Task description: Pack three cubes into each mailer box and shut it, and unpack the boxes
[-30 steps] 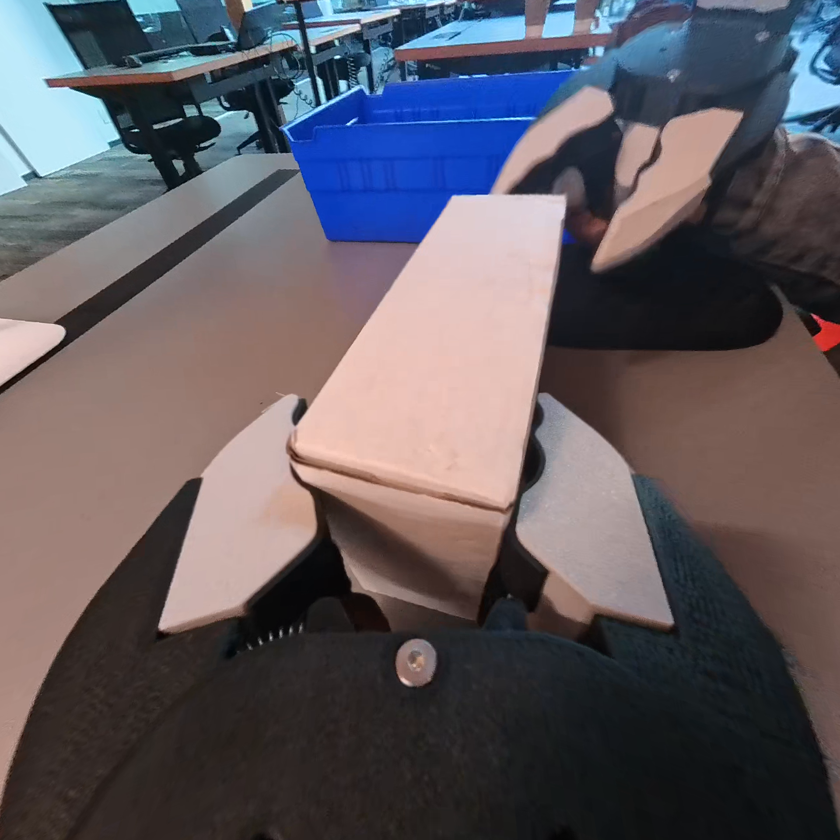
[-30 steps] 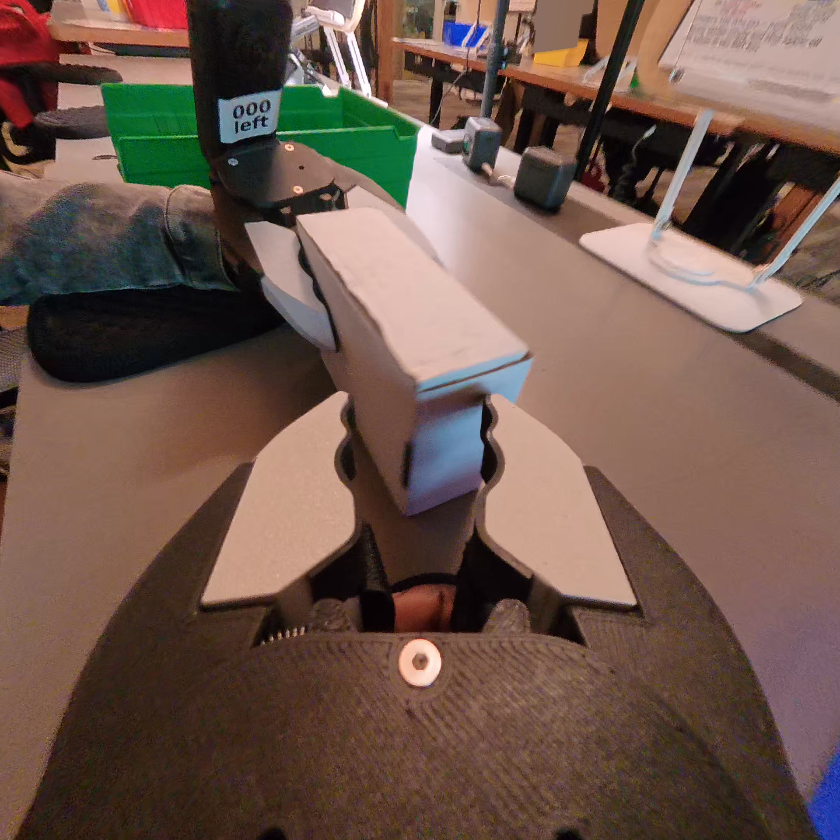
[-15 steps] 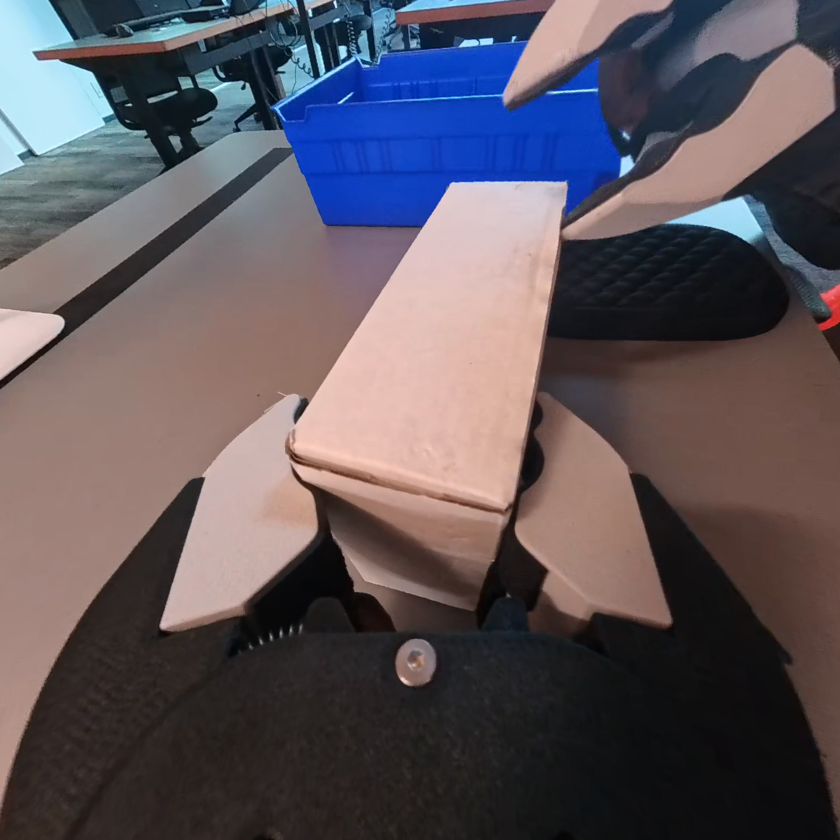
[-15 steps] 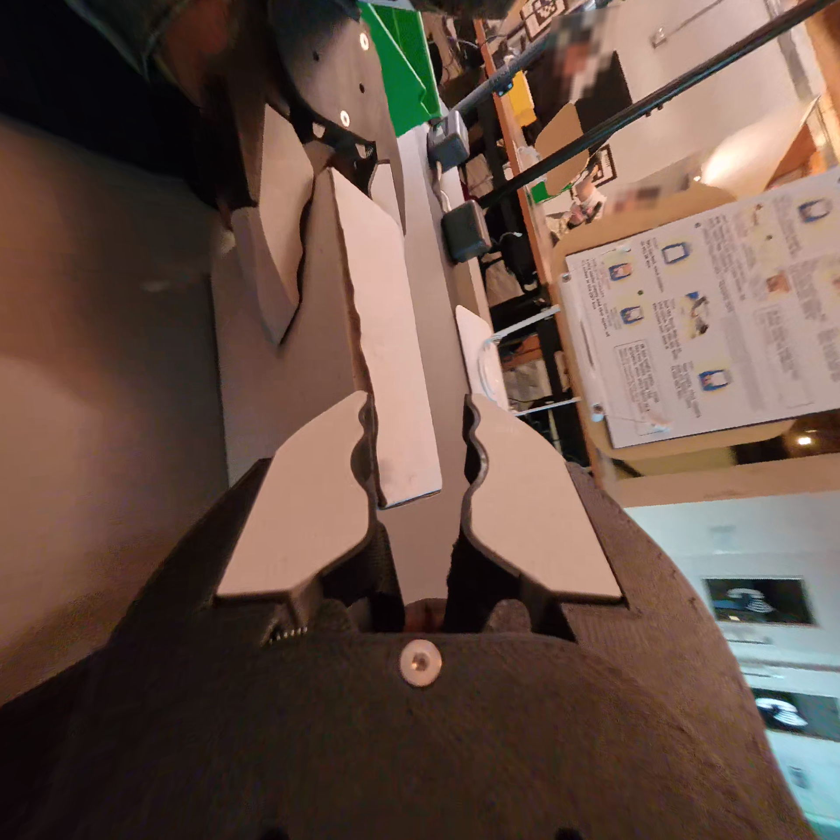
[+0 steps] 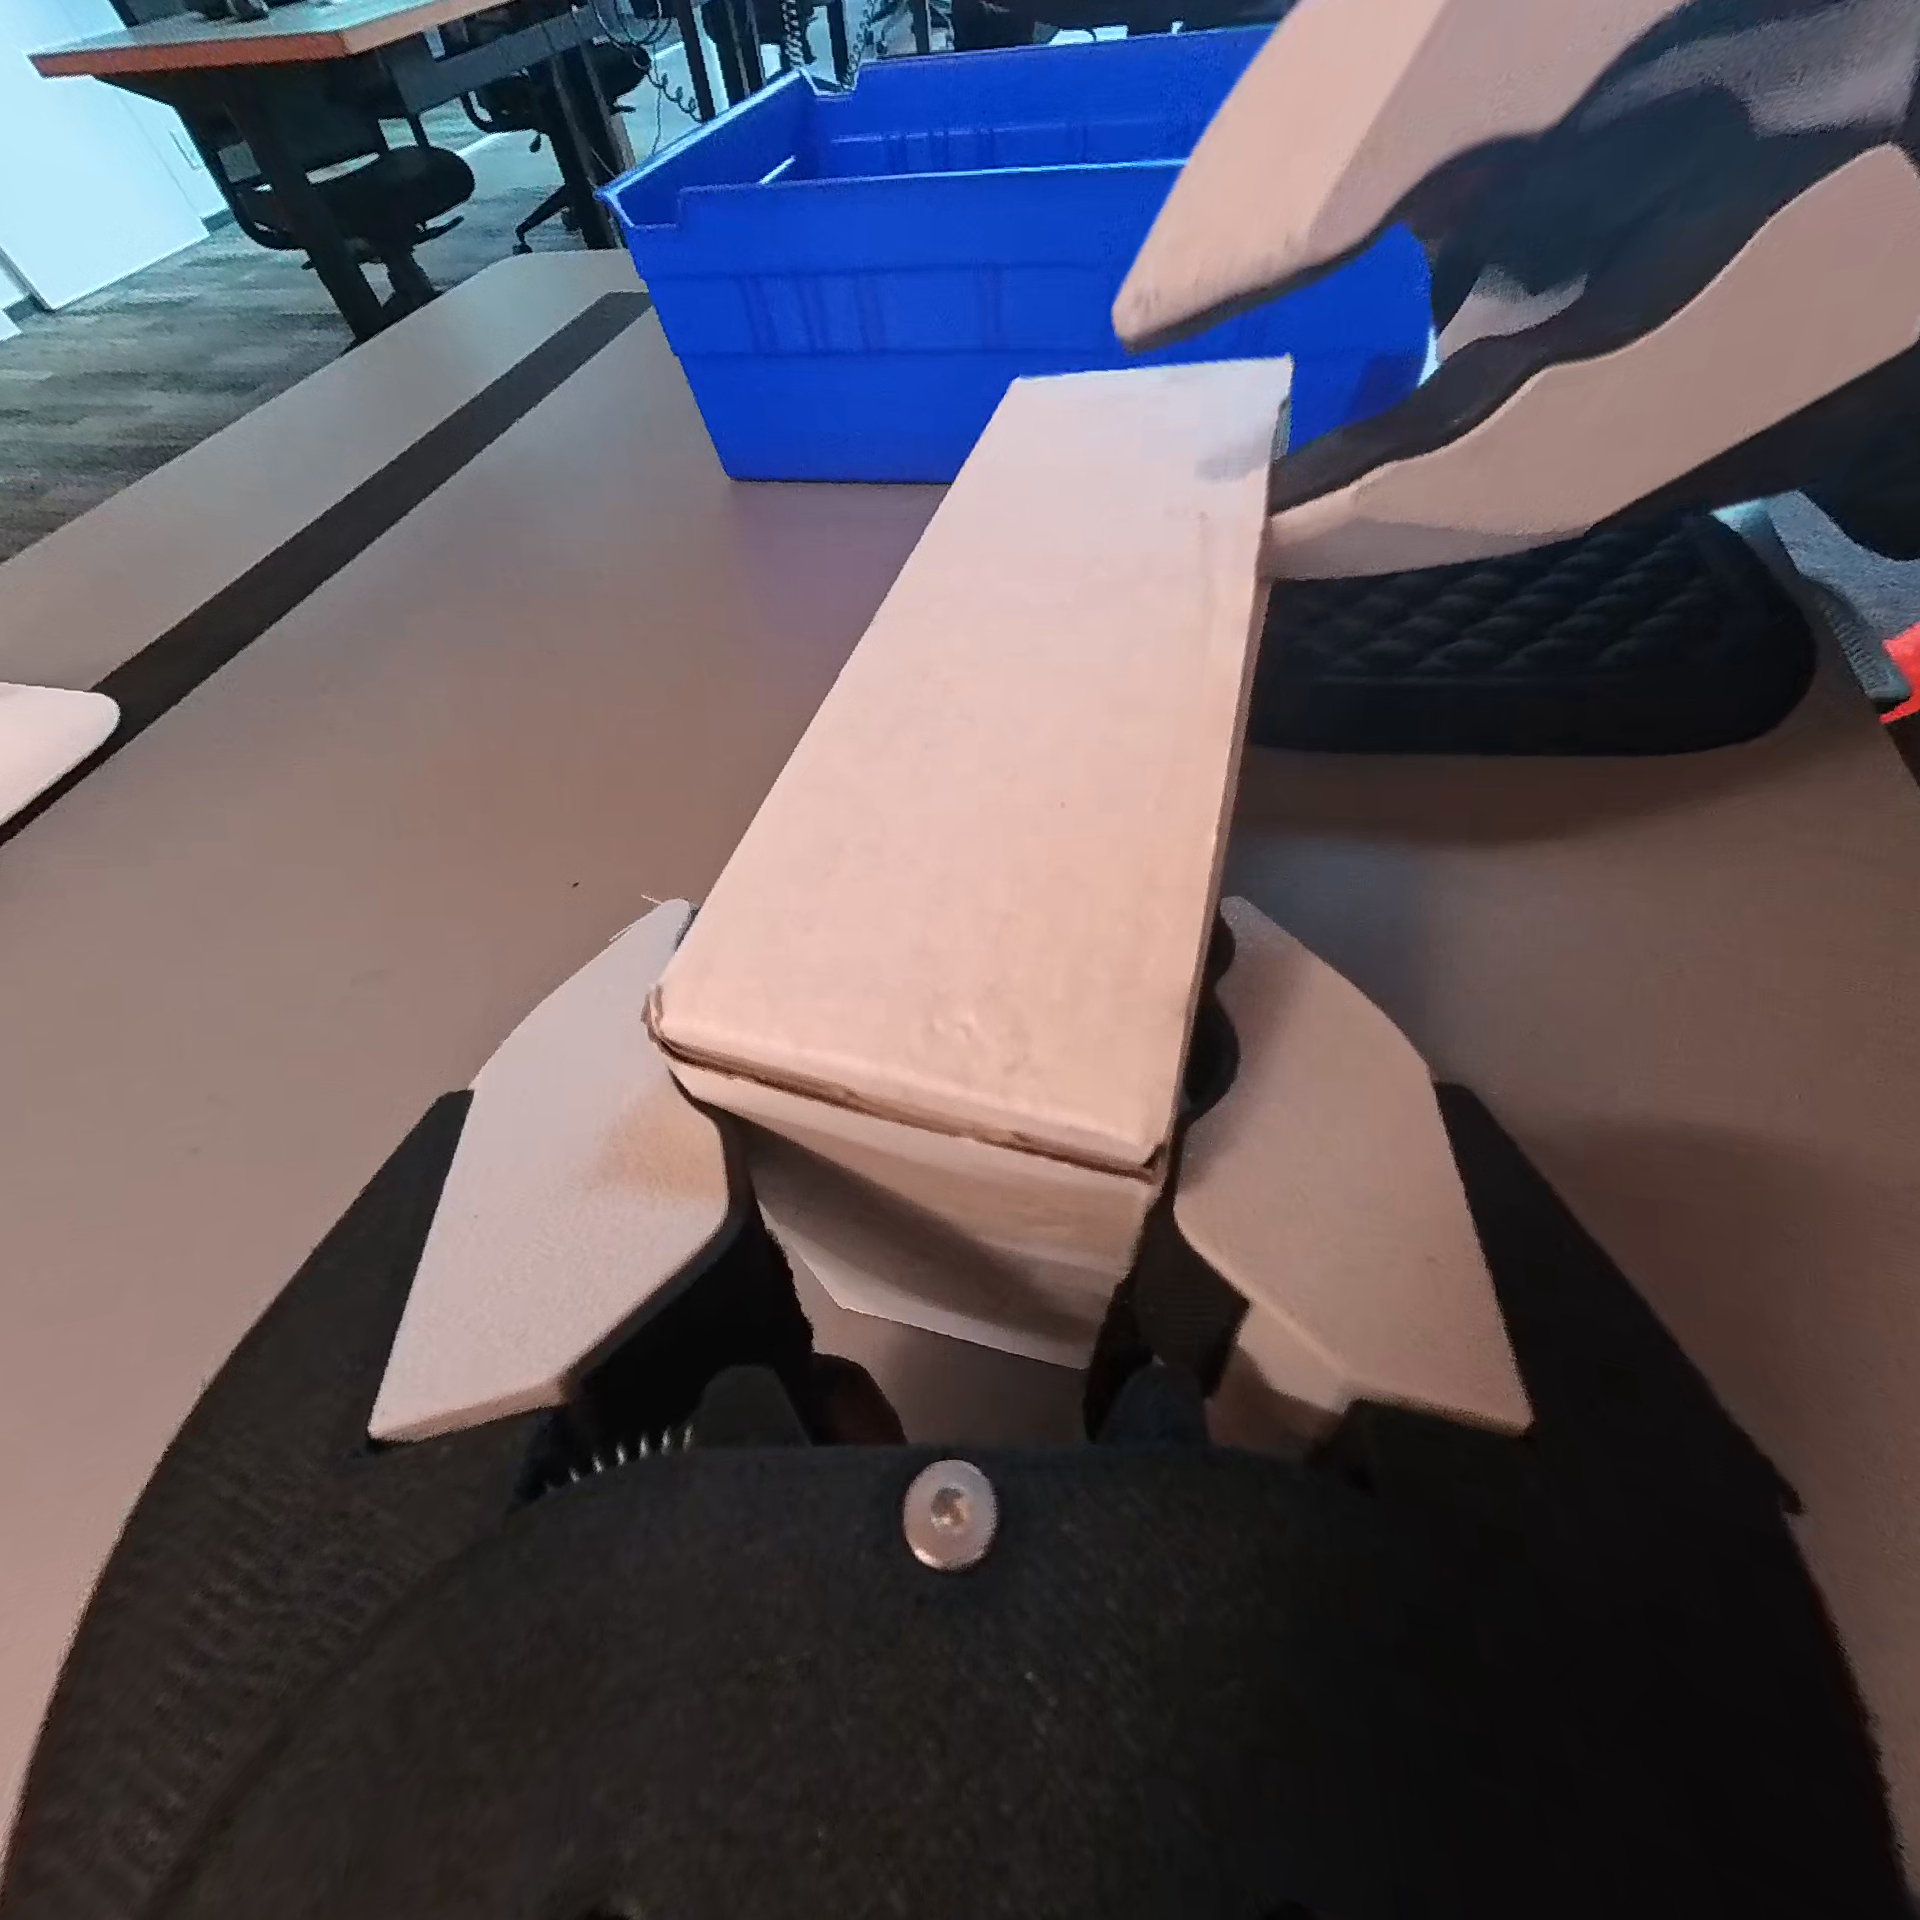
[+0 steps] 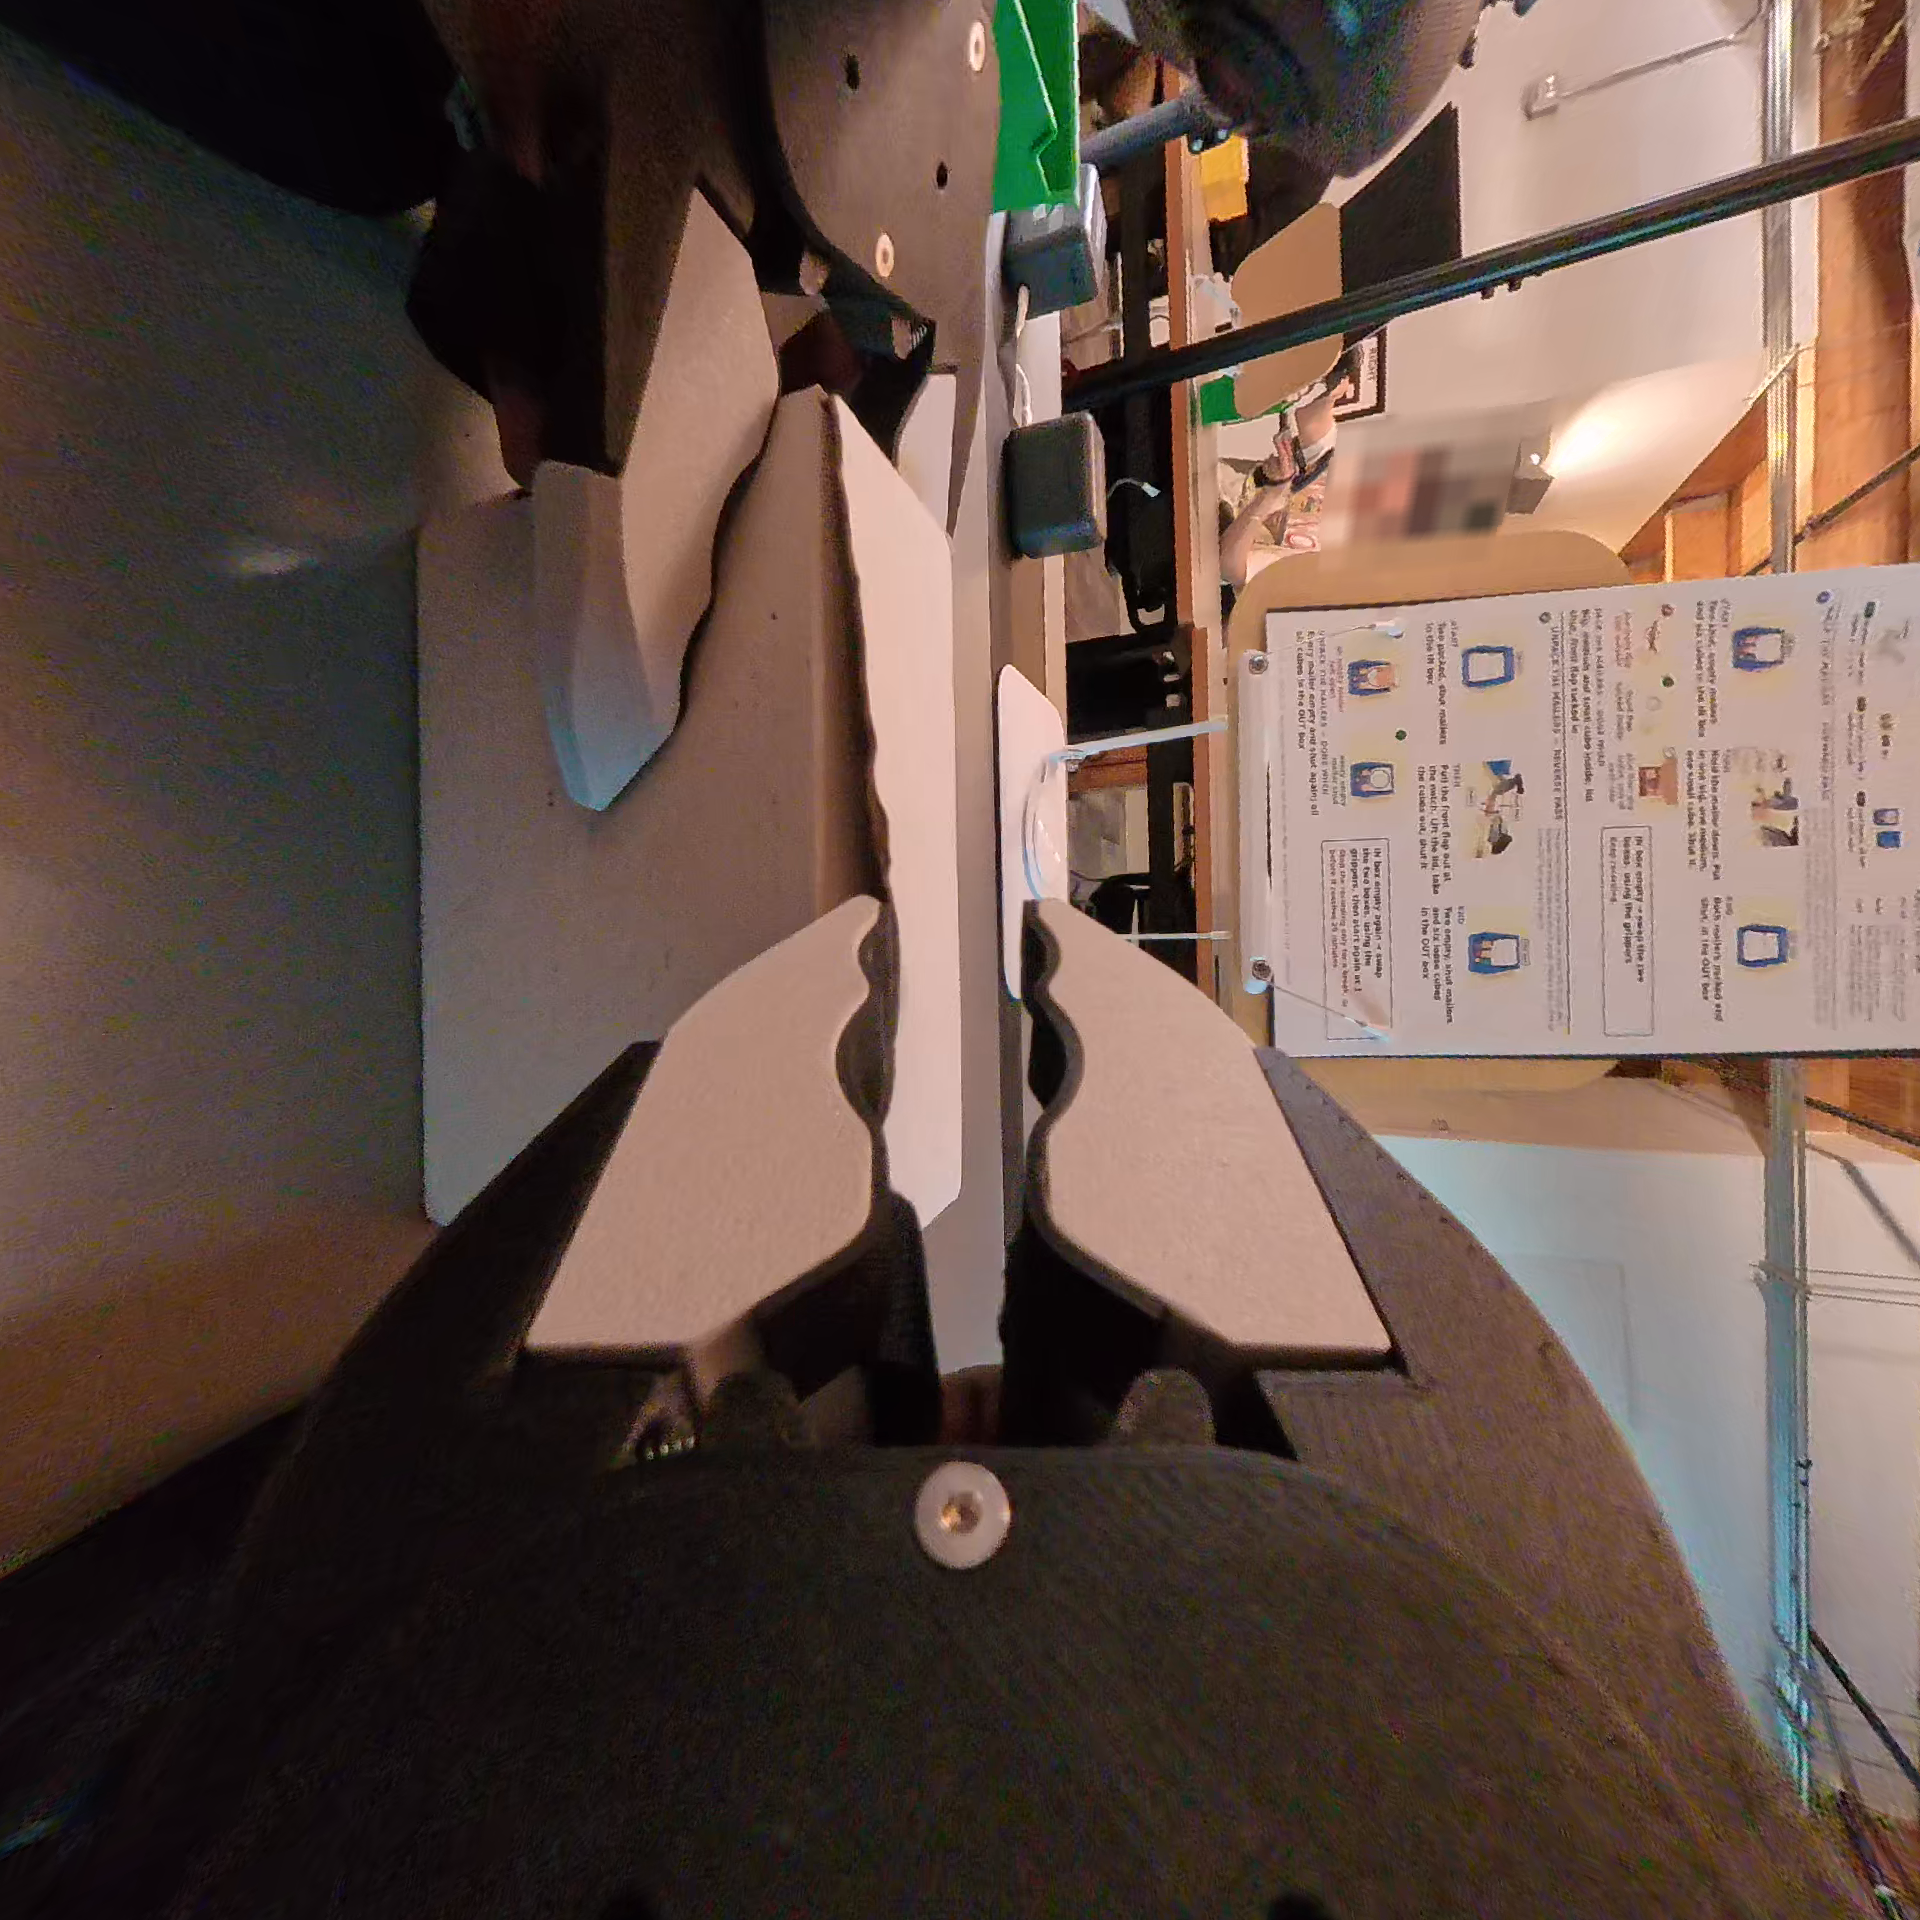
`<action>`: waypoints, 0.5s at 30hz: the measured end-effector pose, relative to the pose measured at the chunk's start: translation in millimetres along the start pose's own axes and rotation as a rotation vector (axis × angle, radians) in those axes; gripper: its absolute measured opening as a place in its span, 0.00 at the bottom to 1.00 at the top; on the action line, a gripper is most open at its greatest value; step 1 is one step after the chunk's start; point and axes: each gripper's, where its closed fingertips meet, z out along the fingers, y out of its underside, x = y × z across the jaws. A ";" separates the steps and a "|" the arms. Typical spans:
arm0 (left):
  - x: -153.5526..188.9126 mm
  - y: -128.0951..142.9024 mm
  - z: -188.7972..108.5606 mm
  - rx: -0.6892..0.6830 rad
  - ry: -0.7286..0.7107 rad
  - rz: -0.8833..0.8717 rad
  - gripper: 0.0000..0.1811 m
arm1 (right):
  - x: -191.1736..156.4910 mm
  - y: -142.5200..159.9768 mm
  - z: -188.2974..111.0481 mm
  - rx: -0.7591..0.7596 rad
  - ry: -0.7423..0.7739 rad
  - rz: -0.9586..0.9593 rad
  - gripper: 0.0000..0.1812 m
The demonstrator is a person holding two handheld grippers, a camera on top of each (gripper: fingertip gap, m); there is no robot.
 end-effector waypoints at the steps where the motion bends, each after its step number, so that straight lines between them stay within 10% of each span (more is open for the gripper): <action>1: -0.1 0.0 0.1 0.000 0.000 -0.001 0.49 | -0.6 -0.6 1.3 -0.003 0.003 -0.006 0.11; 15: -3.5 1.8 0.5 -0.031 -0.013 -0.027 0.49 | -0.6 -1.2 12.7 0.017 -0.275 0.188 0.01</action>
